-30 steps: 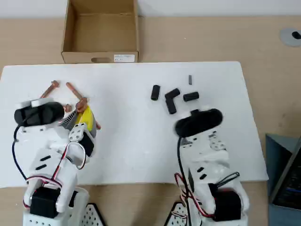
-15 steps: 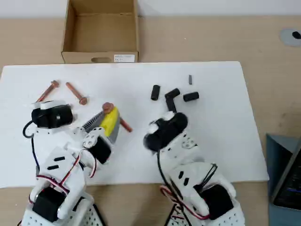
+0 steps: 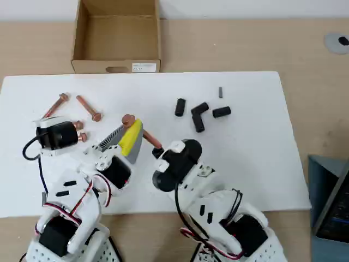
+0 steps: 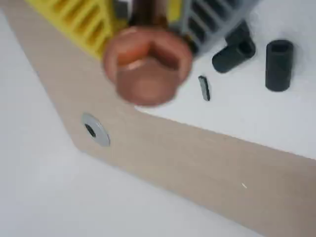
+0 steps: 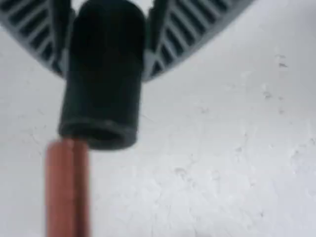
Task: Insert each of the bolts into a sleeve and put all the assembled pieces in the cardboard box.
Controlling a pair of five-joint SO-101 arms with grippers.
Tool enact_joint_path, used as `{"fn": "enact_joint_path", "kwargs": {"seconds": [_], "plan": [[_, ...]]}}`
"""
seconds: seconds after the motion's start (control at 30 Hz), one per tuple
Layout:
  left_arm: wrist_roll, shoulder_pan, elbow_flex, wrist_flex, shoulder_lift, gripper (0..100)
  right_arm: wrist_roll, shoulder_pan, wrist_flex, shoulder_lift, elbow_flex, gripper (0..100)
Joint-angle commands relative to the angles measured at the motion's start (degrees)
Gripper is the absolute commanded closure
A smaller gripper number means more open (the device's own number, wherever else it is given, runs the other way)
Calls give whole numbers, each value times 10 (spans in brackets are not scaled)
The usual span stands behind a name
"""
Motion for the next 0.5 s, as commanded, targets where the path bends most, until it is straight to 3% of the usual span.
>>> {"fn": "enact_joint_path", "kwargs": {"seconds": [0.0, 0.47], "plan": [[2, 16, -3, -11, -7, 998, -4, -9, -18, -65, -4, 989], [-29, 12, -9, 25, -7, 998, -4, -7, -30, -65, -8, 989]]}}
